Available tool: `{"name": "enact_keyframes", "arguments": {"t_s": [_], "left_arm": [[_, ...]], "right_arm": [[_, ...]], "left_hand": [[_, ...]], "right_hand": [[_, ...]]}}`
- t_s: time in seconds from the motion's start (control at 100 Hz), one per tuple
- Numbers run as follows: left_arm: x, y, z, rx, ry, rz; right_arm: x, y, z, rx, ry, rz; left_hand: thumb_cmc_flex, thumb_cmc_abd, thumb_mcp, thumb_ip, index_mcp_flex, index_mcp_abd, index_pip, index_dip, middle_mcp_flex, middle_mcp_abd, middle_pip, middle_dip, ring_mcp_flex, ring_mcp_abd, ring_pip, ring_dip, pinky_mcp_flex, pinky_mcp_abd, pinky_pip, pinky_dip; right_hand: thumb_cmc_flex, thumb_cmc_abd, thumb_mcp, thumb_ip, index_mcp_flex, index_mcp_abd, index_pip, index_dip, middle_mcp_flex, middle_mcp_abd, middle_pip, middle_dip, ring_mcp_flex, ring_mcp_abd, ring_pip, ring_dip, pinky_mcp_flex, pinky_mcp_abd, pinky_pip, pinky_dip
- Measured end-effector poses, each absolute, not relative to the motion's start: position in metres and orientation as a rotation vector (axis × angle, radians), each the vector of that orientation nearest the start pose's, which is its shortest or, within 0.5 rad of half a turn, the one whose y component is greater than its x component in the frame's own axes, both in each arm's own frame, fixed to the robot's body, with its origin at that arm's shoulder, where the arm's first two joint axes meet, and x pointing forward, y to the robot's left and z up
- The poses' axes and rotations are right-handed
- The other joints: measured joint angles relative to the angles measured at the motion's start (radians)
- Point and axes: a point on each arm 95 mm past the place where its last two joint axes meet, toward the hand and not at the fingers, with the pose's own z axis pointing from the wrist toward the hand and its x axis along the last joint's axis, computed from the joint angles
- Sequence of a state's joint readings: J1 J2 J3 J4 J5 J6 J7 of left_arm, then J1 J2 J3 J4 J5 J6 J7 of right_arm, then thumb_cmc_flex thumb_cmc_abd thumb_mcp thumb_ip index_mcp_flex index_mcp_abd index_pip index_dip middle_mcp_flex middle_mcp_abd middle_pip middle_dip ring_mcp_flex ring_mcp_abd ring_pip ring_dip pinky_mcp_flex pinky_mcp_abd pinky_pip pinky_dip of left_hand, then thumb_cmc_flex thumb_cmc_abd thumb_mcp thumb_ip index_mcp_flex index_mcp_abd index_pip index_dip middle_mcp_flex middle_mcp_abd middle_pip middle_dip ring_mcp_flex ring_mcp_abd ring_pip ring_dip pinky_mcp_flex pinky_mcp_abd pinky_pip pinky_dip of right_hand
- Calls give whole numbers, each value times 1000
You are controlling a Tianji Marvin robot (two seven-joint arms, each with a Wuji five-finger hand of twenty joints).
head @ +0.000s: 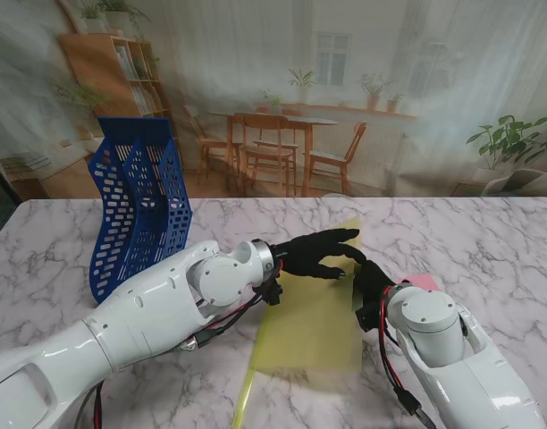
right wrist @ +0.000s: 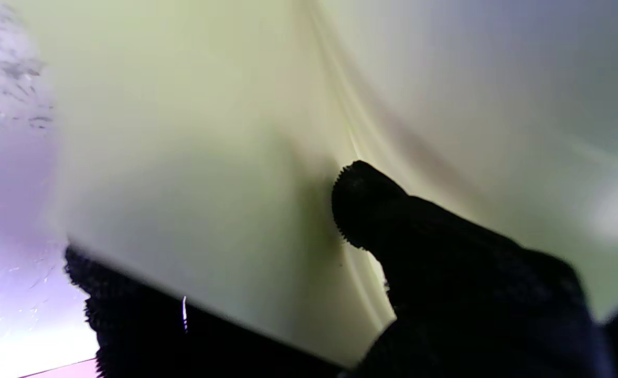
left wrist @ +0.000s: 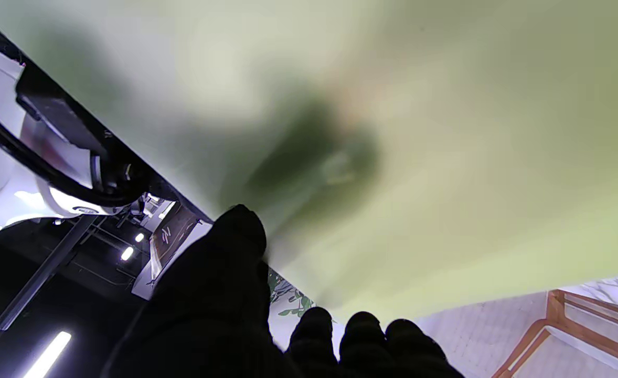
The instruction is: Open the sliding file folder, put the receipt in and insert it into the document holder
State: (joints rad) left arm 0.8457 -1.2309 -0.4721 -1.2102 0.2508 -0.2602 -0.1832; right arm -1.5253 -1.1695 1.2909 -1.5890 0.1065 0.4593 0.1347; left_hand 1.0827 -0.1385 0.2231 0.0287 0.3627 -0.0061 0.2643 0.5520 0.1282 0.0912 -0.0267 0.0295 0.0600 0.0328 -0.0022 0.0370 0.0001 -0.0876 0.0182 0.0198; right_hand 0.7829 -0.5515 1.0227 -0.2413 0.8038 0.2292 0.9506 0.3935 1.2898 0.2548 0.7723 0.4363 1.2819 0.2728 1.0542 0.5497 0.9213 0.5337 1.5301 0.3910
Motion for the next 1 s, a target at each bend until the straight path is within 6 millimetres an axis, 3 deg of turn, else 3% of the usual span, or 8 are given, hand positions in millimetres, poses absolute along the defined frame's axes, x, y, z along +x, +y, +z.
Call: {"name": "enact_keyframes", "arguments": {"t_s": [0.1,0.25,0.45,0.57,0.66,0.78,0.91,1.0], "left_arm": [[469,-200,-287,-1223,2130,-1993],[471,-198,-285,-1169,2154,-1953],[473,-191,-280,-1077,2181,-1895],[476,-183,-276,-1060,2167,-1885],[478,-176,-275,-1023,2163,-1861],[477,-165,-272,-943,2156,-1839],[477,-157,-273,-913,2140,-1849],[478,-156,-274,-903,2129,-1867]], "right_arm": [[412,-11,-344,-2621,-705,-1566],[412,-10,-345,-2620,-699,-1560],[411,-10,-346,-2622,-694,-1557],[411,-11,-347,-2625,-691,-1555],[411,-12,-346,-2628,-687,-1558],[411,-13,-346,-2631,-683,-1560],[411,-13,-346,-2633,-682,-1560],[411,-13,-346,-2633,-684,-1557]], "left_hand": [[22,0,14,0,16,-12,24,9,0,1,0,0,0,0,0,0,-1,0,0,3],[-70,-74,316,14,31,-15,38,9,0,1,0,0,0,1,0,2,-2,1,0,14],[-114,-84,328,33,32,-15,56,9,0,1,0,0,0,1,0,23,-2,2,0,16],[-130,-84,250,33,48,-13,114,31,0,3,1,12,0,11,0,42,-3,14,0,29],[-130,-96,163,0,66,-9,146,51,0,3,1,27,0,15,0,64,-4,16,0,41],[-131,-126,-6,0,92,9,164,61,0,15,2,76,0,32,0,132,-6,34,0,114],[-128,-183,-28,0,104,12,248,78,0,26,15,121,1,44,19,164,-8,40,13,173],[-63,-208,-37,-9,116,9,304,85,0,24,28,123,1,43,27,165,-8,37,14,191]], "right_hand": [[0,0,-3,0,0,0,-1,0,0,0,0,0,0,0,0,-1,-2,0,0,0],[0,0,-7,0,0,0,-12,0,0,1,0,0,0,0,0,-4,-8,0,-1,0],[0,0,-9,0,-1,1,-24,0,-1,1,0,0,0,0,0,-6,-9,0,-1,0],[0,11,-14,0,-2,7,-26,0,-1,1,0,0,0,0,-1,-9,-9,0,-1,0],[0,11,-14,0,-2,7,-26,0,-12,2,0,0,0,0,-1,-12,-11,0,-1,0],[0,11,-15,-1,-2,7,-26,0,-12,4,0,0,0,0,-1,-12,-11,0,-1,0],[0,11,-16,-1,-2,7,-26,0,-12,4,0,0,0,0,-1,-12,-19,0,-1,0],[0,11,-16,-1,-2,7,-26,0,-13,4,0,0,0,0,-1,-12,-21,0,-1,0]]}}
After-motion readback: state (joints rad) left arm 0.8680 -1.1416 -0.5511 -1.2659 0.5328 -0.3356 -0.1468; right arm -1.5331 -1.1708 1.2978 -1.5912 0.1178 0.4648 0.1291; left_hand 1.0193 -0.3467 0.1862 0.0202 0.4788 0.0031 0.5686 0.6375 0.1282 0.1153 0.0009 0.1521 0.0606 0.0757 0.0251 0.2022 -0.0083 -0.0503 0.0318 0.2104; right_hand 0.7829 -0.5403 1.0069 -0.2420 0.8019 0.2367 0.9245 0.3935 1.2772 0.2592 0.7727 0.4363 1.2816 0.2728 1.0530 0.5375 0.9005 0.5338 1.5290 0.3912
